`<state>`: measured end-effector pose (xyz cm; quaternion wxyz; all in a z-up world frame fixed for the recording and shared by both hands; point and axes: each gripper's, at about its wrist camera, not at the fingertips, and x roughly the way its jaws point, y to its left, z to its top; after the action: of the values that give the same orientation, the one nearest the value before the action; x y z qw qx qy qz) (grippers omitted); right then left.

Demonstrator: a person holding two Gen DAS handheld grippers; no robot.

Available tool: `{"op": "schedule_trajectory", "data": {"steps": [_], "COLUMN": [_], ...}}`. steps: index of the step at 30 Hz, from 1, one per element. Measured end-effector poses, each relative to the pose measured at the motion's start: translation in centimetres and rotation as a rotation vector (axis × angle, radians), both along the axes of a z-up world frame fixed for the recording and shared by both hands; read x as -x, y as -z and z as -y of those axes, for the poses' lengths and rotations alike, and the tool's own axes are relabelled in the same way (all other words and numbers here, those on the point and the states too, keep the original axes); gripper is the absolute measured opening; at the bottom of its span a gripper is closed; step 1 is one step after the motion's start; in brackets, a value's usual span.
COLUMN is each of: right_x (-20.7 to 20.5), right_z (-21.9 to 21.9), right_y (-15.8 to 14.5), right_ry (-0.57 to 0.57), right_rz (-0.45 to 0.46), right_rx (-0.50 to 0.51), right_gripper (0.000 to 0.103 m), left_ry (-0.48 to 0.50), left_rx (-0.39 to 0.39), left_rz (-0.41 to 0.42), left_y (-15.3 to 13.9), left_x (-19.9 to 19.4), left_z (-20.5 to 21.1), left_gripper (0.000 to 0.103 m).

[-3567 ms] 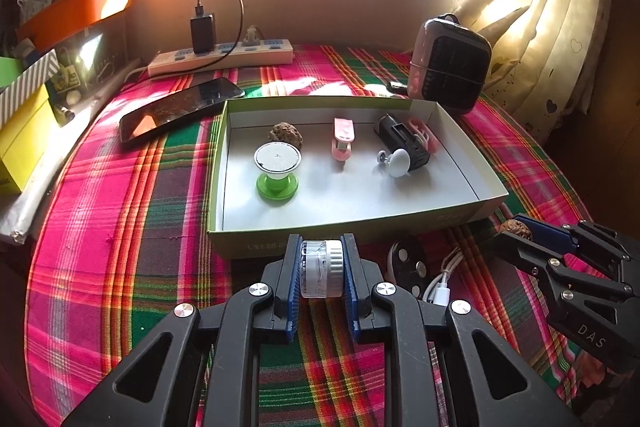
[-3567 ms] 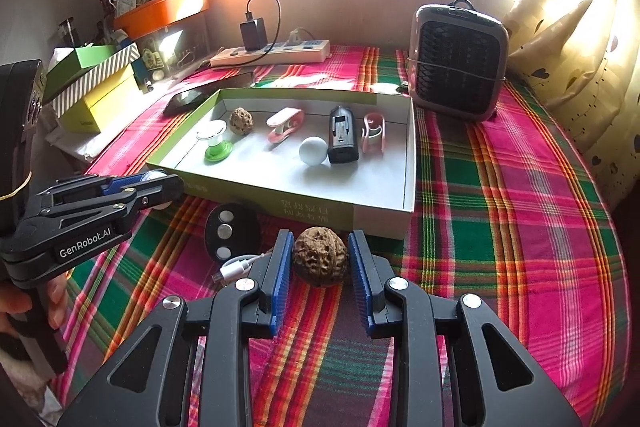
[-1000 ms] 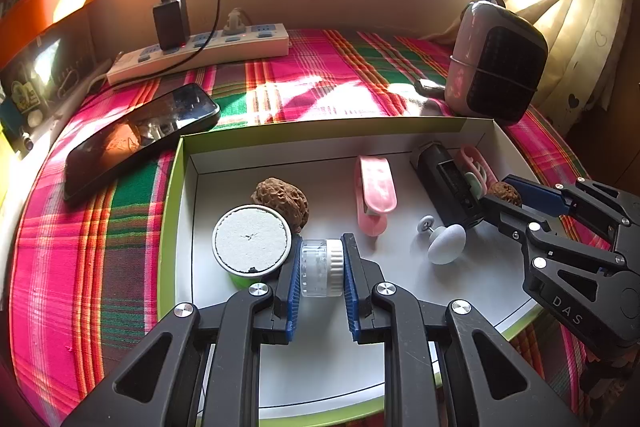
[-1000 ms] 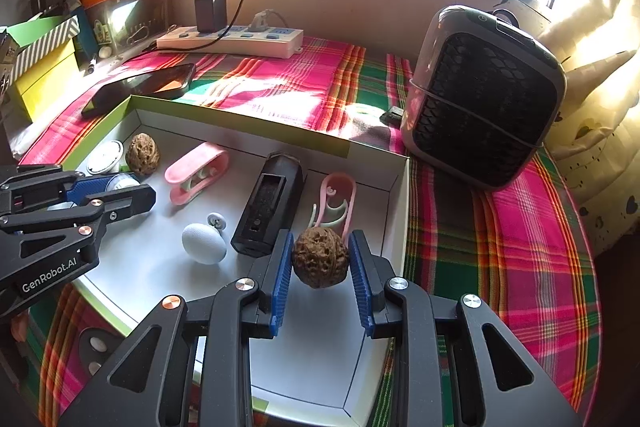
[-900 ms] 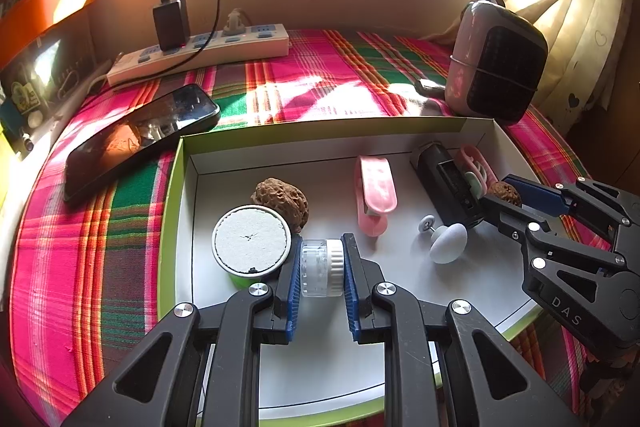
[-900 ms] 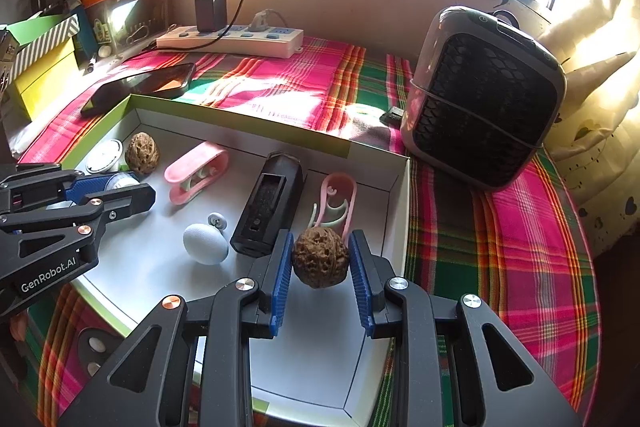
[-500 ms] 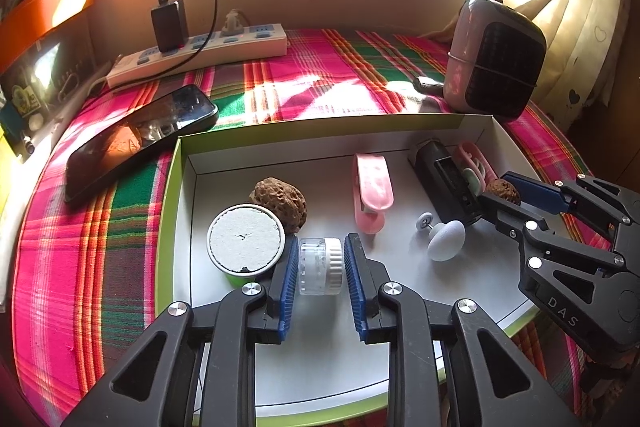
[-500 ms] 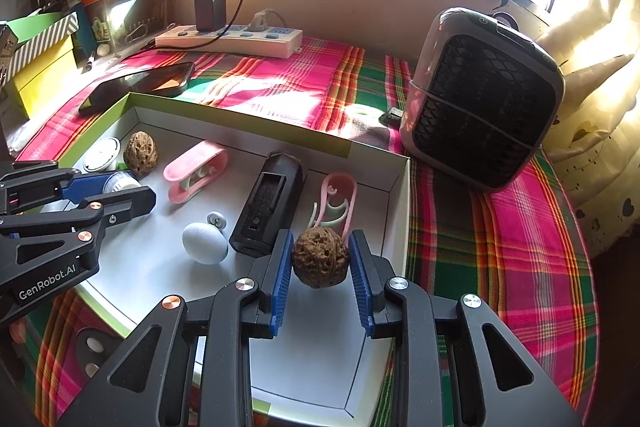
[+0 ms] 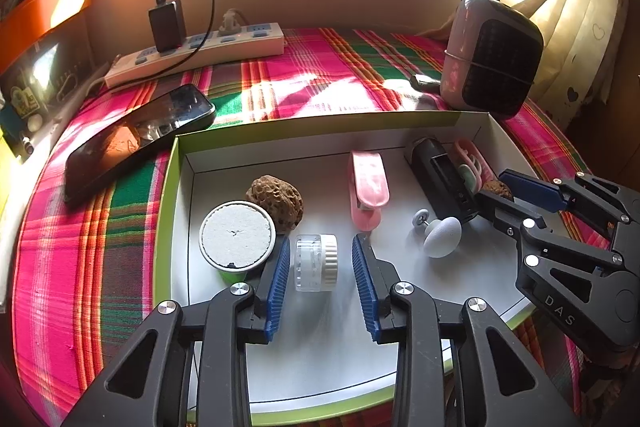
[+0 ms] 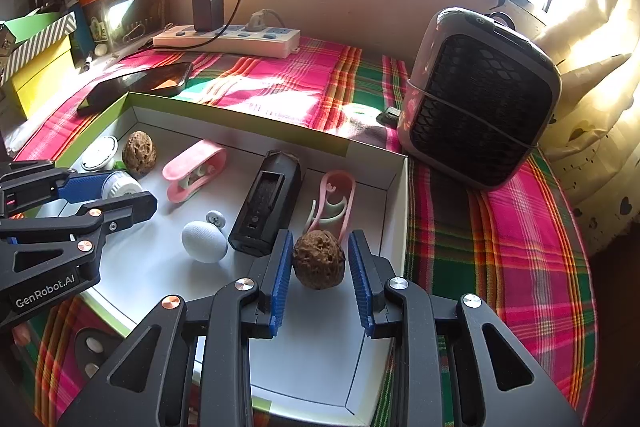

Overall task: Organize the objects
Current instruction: 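Lower both objects into the tray and open both tools, then withdraw both tools from the tray toward the black disc and white cable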

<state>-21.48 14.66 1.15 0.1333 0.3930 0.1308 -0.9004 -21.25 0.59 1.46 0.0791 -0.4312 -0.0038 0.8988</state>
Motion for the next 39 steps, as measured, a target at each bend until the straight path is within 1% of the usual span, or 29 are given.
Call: {"op": "schedule_trajectory", "data": {"steps": [7, 9, 12, 28, 35, 39], "right_x": [-0.4, -0.5, -0.8, -3.3, -4.9, -6.1], "right_z": [0.0, 0.0, 0.0, 0.1, 0.2, 0.1], "right_y": [-0.3, -0.5, -0.8, -2.1, -2.5, -3.0], "right_ry": [0.001, 0.001, 0.002, 0.020, 0.028, 0.029], "right_rz": [-0.012, -0.017, -0.024, -0.049, -0.056, -0.066], "right_rx": [0.008, 0.010, 0.017, 0.054, 0.075, 0.094], "right_gripper": [0.030, 0.033, 0.036, 0.038, 0.038, 0.038], "left_ry": [0.003, 0.005, 0.007, 0.005, -0.003, -0.012], "left_rx": [0.014, 0.006, 0.018, 0.010, 0.008, -0.006], "left_rz": [-0.009, -0.009, -0.021, -0.061, -0.073, -0.084], "left_y": [-0.2, -0.4, -0.7, -2.4, -2.8, -3.2], "left_x": [-0.4, -0.5, -0.8, -3.5, -5.0, -6.0], "left_z": [-0.1, -0.1, -0.1, 0.4, 1.0, 1.4], "left_gripper": [0.032, 0.033, 0.033, 0.034, 0.034, 0.034]}}
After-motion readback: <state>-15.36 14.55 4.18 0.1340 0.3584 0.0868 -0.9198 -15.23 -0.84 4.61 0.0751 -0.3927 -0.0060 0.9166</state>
